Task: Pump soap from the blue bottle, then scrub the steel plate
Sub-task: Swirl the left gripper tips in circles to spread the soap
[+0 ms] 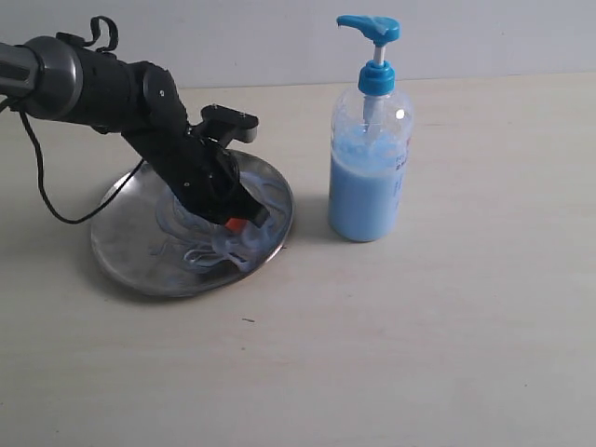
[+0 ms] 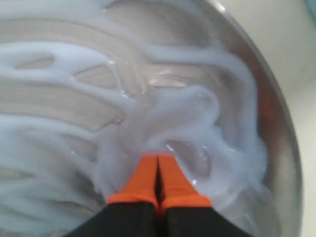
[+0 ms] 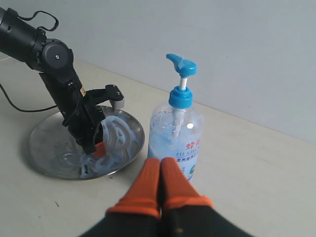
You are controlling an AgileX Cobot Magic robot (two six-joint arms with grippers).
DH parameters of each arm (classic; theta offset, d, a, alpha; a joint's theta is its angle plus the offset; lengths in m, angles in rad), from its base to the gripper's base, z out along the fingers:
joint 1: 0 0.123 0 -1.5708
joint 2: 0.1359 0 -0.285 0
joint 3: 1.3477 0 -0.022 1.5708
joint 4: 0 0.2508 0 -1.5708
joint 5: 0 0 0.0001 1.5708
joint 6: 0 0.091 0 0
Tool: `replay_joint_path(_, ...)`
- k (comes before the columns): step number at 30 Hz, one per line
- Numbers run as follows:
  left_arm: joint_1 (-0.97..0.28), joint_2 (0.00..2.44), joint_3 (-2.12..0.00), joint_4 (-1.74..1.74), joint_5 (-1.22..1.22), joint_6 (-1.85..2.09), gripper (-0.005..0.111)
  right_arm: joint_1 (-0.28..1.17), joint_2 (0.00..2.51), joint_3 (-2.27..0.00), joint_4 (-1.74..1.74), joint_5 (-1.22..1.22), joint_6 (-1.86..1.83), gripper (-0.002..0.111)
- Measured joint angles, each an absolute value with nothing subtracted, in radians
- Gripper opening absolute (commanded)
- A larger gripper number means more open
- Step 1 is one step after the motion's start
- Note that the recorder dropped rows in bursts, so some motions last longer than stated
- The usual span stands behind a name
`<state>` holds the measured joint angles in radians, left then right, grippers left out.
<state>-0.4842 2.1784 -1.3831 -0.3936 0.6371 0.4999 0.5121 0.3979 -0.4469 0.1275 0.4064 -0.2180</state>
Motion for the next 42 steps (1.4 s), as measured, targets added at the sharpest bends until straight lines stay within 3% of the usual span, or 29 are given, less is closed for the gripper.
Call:
replay_joint_path(12, -0.482, 2.184, -1.381, -0.621, 0.698, 0.651, 0.0, 0.512, 0.398, -0.447, 0.127, 0.406, -0.218, 0.0)
replay_joint_path(24, -0.482, 2.194, -1.374, -0.529, 0.499, 0.607, 0.0, 0.512, 0.398, -0.447, 0.13, 0.406, -0.216, 0.0)
replay_joint_path(33, -0.482, 2.177, -1.382, -0.405, 0.628, 0.546, 0.0, 0.512, 0.398, -0.447, 0.132, 0.406, -0.216, 0.0)
replay_joint_path(42, -0.482, 2.165, -1.373, -0.534, 0.716, 0.591, 0.0, 0.512, 0.398, -0.447, 0.136, 0.406, -0.216, 0.0)
